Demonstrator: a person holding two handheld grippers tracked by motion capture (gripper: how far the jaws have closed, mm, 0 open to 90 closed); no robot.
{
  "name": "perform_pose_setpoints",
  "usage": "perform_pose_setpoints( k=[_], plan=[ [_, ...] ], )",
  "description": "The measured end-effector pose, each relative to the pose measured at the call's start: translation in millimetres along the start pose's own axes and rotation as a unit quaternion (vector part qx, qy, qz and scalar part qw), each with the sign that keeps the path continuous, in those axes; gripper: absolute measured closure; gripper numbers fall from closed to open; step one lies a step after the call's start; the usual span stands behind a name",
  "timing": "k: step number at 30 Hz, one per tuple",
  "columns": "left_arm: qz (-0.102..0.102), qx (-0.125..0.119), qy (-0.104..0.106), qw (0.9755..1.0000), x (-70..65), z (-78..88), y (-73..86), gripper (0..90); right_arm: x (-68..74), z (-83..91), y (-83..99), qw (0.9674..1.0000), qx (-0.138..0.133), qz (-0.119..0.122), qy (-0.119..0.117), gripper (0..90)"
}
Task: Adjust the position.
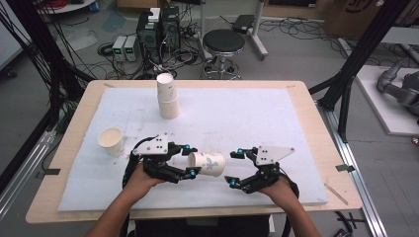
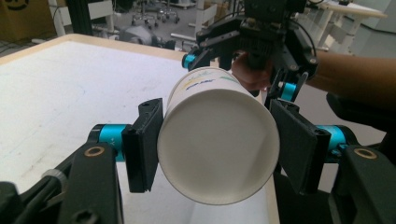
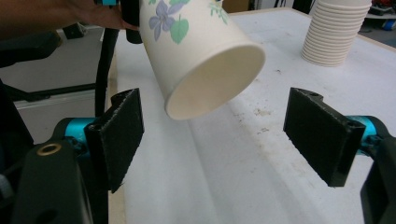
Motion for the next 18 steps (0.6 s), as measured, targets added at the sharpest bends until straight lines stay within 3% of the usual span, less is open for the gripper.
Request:
perform_pose_setpoints(
  k=[8, 18],
  plan=[
    [-0.002, -0.018, 0.012, 0.9998, -4.1, 1.3, -5.2, 37.7, 2.6, -2.1, -0.3, 0.9999, -0.005, 0.001, -0.016, 20.8],
    [-0.008, -0.018, 0.039, 0.9991, -12.0, -5.4, -7.7, 37.6, 7.7, -5.6, -2.6, 0.9992, -0.009, 0.009, -0.037, 20.8]
  ],
)
Point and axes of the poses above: each handheld gripper's, and its own axes: z roughly backward along the jaws, y roughly out of its underside, x roughly to its left, the point moved 7 cm from there along -z, roughly forward along the jaws, and after that the axes turned 6 degrees about -z, right-handed, at the moved point
